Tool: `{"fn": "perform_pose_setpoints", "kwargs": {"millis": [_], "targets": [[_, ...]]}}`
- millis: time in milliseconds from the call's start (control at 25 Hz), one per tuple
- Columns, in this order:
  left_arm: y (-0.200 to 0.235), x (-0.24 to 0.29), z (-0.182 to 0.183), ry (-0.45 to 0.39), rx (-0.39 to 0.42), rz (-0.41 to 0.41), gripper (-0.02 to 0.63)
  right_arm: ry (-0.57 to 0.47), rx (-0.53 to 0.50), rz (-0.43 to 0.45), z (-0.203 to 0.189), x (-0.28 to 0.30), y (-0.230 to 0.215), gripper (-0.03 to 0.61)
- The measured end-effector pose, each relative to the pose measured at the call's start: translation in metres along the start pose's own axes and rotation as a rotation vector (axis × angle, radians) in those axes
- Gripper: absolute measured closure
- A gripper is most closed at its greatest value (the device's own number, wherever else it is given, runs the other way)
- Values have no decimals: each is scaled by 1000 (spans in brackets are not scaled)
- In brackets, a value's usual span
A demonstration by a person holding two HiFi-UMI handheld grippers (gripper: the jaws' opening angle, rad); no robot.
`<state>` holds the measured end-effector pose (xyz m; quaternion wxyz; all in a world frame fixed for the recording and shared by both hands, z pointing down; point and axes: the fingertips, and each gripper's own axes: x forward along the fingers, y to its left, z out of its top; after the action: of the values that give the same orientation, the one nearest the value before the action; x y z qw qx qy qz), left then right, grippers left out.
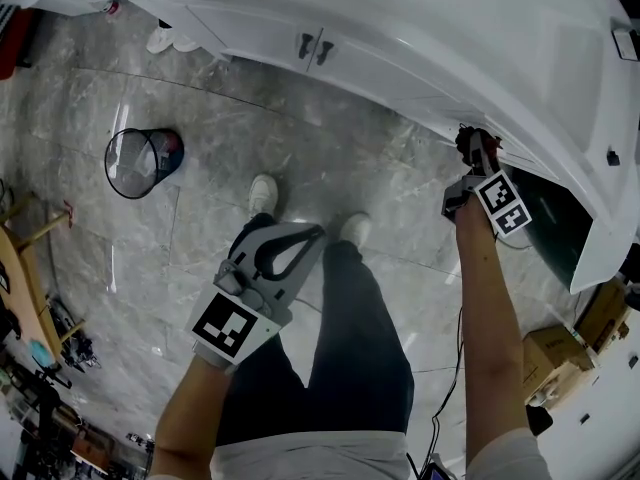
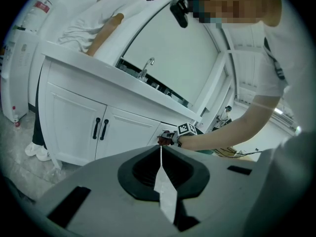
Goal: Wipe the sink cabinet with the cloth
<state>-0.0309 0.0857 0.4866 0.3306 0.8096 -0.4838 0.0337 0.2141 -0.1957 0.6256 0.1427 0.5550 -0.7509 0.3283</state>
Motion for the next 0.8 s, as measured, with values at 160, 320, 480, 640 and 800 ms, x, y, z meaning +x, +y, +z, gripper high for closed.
{"fn": "perform_pose_setpoints", "kwargs": {"millis": [160,320,480,640,800], "targets": [[1,5,-1,9,-1,4,601,-24,4,-8,10,14,-8,420],[6,6,-2,15,-1,26,601,24,4,-26,-2,30,-17,420],[9,9,-2,19,9,50,601,69,-20,-30,-17,42,-25,420],[8,15,-3,20,4,80,601,94,-27,-35,-30,52,-35,420],[-1,28,-5,23,6,93,601,104,-25,-7,-37,58,-48,420]]}}
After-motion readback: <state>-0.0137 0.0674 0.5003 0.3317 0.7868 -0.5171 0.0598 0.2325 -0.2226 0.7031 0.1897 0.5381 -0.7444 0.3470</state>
